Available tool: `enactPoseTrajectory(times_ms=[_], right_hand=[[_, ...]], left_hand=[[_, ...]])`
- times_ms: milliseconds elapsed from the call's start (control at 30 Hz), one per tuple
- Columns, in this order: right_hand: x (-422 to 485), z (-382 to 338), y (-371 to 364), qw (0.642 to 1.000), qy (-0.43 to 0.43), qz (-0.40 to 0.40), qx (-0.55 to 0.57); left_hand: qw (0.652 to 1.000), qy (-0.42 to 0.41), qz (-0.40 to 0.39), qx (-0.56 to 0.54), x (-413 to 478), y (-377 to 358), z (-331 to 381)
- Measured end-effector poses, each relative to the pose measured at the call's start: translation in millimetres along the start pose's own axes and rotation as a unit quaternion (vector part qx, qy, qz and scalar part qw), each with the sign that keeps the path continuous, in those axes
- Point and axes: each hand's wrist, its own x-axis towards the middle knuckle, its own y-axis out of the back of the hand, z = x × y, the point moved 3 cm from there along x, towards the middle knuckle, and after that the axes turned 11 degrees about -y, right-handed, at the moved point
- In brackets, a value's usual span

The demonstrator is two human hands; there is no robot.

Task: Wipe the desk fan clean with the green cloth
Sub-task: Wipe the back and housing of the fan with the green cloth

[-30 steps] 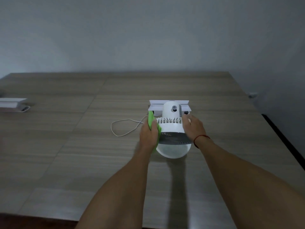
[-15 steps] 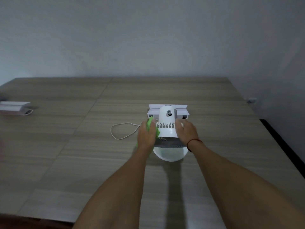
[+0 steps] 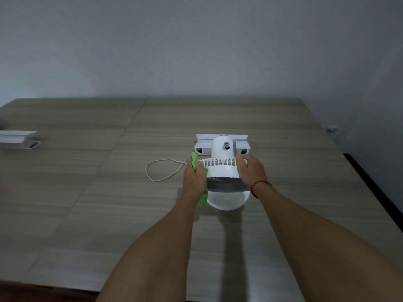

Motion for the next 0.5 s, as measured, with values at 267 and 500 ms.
enactPoseTrajectory(times_ms=[267,500], right_hand=[[0,1,0,1.0,0.008,0.014,0.008],[2,-1,-7,0.999,-0.021,0.027,0.017]], left_hand=[[0.995,-0.036,0.043,0.077,4,10,-5],[0.981,-0.158,0.031,0.108,-8,7,39]])
